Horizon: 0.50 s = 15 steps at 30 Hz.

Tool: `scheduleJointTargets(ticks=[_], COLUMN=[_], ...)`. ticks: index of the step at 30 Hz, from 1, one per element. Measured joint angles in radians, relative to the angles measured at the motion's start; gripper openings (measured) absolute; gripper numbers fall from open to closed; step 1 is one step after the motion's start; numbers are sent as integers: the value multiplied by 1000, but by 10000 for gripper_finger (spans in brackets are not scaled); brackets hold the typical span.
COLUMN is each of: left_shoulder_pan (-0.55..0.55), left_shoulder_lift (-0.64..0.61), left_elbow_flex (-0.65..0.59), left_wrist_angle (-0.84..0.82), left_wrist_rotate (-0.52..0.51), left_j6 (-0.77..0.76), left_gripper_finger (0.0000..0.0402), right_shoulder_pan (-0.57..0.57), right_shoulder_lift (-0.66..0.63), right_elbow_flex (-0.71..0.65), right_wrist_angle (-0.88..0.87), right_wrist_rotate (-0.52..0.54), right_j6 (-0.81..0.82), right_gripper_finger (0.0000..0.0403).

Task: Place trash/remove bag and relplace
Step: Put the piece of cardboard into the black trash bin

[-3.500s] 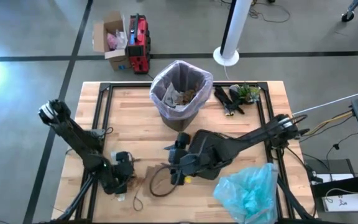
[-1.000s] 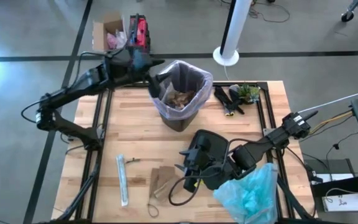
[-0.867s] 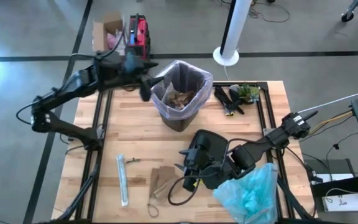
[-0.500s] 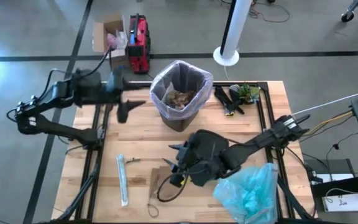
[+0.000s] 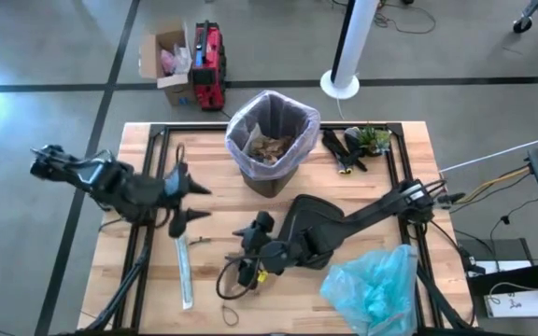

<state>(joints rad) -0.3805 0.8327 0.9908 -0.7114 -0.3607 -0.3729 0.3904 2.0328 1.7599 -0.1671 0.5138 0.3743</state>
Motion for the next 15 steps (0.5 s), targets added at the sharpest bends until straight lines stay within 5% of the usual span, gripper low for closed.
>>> scheduleJointTargets(ticks=[4,15], left_shoulder_pan=[-67,-141], left_shoulder_lift=[29,127], left_elbow_flex=[-67,-258], left_wrist_angle=[23,270], left_wrist_rotate=[-15,-12], left_j6=[-53,-168], left_gripper_finger=[270,258], right_shoulder_pan=[2,4], right_shoulder_lift=[29,165], right_elbow_flex=[0,0], right_wrist_angle=[-7,-18], right_wrist_rotate=[-21,-298], right_j6=[-85,-220], right_gripper_finger=[331,343])
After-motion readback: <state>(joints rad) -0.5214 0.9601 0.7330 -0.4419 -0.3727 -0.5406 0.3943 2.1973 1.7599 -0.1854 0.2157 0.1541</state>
